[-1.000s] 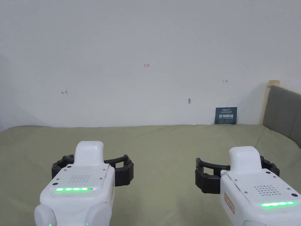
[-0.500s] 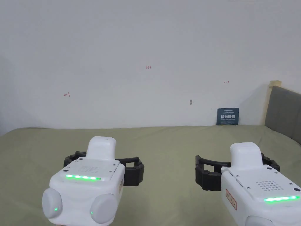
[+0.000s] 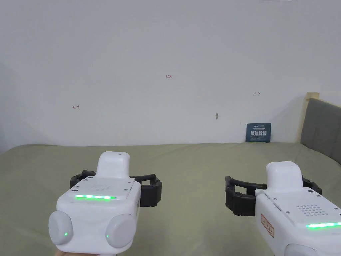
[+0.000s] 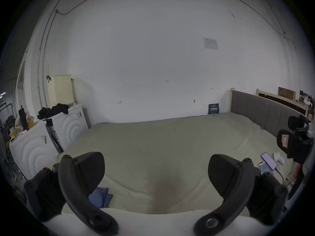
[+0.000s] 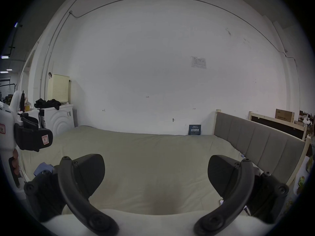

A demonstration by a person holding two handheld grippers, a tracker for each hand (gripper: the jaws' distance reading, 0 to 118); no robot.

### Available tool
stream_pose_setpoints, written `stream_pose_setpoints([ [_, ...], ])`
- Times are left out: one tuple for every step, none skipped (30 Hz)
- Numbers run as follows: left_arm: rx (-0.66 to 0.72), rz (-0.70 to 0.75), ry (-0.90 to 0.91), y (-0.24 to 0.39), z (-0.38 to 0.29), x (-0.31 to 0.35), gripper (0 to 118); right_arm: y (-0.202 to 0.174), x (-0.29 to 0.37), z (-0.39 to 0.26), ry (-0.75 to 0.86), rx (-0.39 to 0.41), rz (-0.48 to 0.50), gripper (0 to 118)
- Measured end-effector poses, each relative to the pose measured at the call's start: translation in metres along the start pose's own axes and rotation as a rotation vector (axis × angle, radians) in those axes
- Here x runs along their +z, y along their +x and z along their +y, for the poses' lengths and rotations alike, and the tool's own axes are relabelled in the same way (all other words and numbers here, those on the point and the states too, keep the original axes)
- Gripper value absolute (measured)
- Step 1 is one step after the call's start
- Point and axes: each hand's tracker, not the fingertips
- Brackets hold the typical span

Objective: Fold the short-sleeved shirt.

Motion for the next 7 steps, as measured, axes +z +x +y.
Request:
stream_pose_setpoints([
  [0.020,0.007,-0.020,-0.0007,0.0011,-0.0006,118,0.0003,-0.0001,-0.0004,0.000,-0.002,0.002,118],
  [0.010,0.002,-0.043,-0.0019,0.0016,-0.0012,118,0.0004,0.0001,-0.0007,0.000,-0.004,0.003,118],
  [0.021,0.007,-0.038,-0.0023,0.0014,-0.0016,117,0.0004,0.0002,-0.0009,-0.001,-0.004,0.002,118],
  [0.022,0.010,-0.038,-0.0021,0.0017,-0.0021,115,0.0004,0.0002,-0.0011,-0.002,-0.004,0.002,118],
  [0.036,0.025,-0.039,-0.0025,0.0029,-0.0031,115,0.0009,-0.0002,-0.0017,-0.001,-0.005,0.002,118],
  [0.047,0.030,-0.048,-0.0038,0.0043,-0.0047,115,0.0011,-0.0004,-0.0017,-0.001,-0.006,0.002,118],
  [0.080,0.026,-0.027,-0.0063,0.0033,-0.0026,115,0.0012,-0.0006,-0.0015,-0.002,-0.008,0.001,118],
])
